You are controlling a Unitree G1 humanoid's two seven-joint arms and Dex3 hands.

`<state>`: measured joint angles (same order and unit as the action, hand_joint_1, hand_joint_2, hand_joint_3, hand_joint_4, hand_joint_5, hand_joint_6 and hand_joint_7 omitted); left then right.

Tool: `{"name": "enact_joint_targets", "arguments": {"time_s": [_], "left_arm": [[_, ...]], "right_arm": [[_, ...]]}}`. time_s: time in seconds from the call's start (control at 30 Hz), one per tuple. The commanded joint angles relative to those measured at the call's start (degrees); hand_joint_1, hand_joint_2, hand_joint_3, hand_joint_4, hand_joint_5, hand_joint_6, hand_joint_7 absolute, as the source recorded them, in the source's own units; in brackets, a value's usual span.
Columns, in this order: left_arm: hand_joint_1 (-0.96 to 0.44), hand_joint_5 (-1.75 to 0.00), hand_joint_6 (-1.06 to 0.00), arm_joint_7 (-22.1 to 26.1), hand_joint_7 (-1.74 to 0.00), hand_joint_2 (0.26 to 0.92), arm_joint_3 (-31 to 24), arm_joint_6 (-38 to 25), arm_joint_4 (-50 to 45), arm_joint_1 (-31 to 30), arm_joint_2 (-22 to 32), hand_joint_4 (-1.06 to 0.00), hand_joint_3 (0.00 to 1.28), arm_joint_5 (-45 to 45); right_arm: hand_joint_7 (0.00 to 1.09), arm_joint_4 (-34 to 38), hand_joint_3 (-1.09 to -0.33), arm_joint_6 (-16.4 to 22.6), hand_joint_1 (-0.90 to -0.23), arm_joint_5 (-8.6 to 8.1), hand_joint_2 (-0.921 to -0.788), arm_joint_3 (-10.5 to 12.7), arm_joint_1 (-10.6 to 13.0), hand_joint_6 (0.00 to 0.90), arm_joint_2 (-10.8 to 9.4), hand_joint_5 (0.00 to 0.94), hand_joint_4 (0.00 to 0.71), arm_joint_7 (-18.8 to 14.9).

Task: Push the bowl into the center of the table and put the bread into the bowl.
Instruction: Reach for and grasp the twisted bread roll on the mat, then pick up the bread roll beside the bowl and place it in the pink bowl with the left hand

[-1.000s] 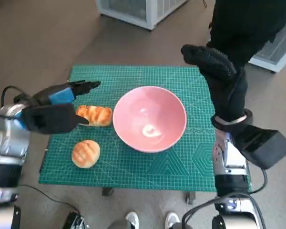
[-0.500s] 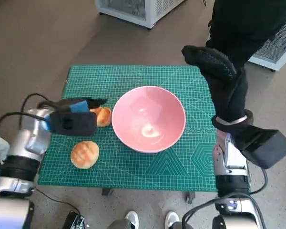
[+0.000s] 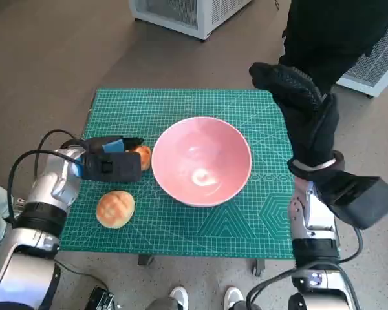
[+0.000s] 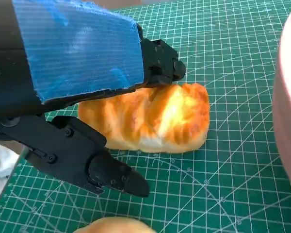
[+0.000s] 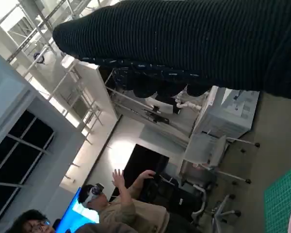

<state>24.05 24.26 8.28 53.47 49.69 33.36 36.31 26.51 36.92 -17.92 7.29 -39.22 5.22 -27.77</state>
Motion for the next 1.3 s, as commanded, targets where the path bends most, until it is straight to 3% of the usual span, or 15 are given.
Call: {"name": "enact_joint_targets", "arguments": {"time_s": [0.03, 0.07, 0.1, 0.23, 0.43, 0.7, 0.93, 1.17, 1.3], "left_arm": [[-0.05, -0.4, -0.67, -4.28, -0.34, 0.858, 1.77, 3.57, 2.8, 0.63, 0.25, -0.67, 0.01, 1.98], [-0.03, -0.68, -0.63, -5.46, -0.62, 0.88, 1.88, 4.65, 3.11, 0.68, 0.57, -0.7, 0.03, 2.15], [-0.02, -0.87, -0.64, -6.34, -0.78, 0.895, 1.96, 5.49, 3.46, 0.76, 0.78, -0.71, 0.04, 2.28], [0.0, -1.12, -0.64, -9.23, -1.03, 0.915, 1.5, 8.62, 2.84, 1.38, 2.35, -0.72, 0.04, 2.34], [0.0, -1.13, -0.62, -9.31, -1.16, 0.92, -2.74, 9.59, -3.65, 1.38, 4.71, -0.72, 0.05, -1.11], [0.0, -1.09, -0.62, -10.43, -1.18, 0.92, -11.52, 9.05, -19.51, -1.37, 7.08, -0.75, 0.04, -6.78], [0.0, -1.01, -0.64, -12.2, -1.2, 0.919, -17.59, 7.44, -32.75, -3.99, 6.09, -0.79, 0.02, -10.39], [0.0, -0.98, -0.65, -13.99, -1.18, 0.916, -17.97, 5.56, -43.15, -6.6, 2.67, -0.82, 0.01, -9.61], [0.0, -0.98, -0.65, -11.56, -1.18, 0.916, -16.54, 5.37, -47.81, -7.26, 0.98, -0.83, 0.01, -10.33]], "right_arm": [[0.59, -0.46, -0.73, -0.74, -0.752, -0.29, -0.921, 0.12, 1.75, 0.087, -0.27, 0.001, 0.22, 0.26], [0.59, -0.58, -0.73, -0.78, -0.751, -0.29, -0.921, 0.11, 1.8, 0.087, -0.29, 0.001, 0.22, 0.28], [0.59, -0.69, -0.73, -0.82, -0.751, -0.3, -0.921, 0.09, 1.85, 0.086, -0.31, 0.001, 0.22, 0.3], [0.59, -1.14, -0.73, -1.1, -0.75, -0.6, -0.921, 0.11, 2.06, 0.086, -0.3, 0.001, 0.22, 0.13], [0.59, -1.03, -0.728, -1.06, -0.748, -1.02, -0.921, 0.24, 2.25, 0.088, -0.32, 0.001, 0.221, -0.23], [0.59, -0.73, -0.728, -1.06, -0.741, -1.36, -0.921, 0.13, 2.28, 0.088, -0.38, 0.001, 0.221, -0.52], [0.59, -0.62, -0.727, -1.3, -0.738, -1.82, -0.921, 0.09, 2.31, 0.089, -0.36, 0.0, 0.219, -0.91], [0.59, -0.73, -0.726, -1.27, -0.729, -2.06, -0.921, -0.06, 2.51, 0.089, -0.35, 0.0, 0.219, -1.18], [0.59, -0.64, -0.726, -1.12, -0.727, -2.12, -0.921, -0.13, 2.53, 0.088, -0.4, 0.0, 0.218, -1.34]]}}
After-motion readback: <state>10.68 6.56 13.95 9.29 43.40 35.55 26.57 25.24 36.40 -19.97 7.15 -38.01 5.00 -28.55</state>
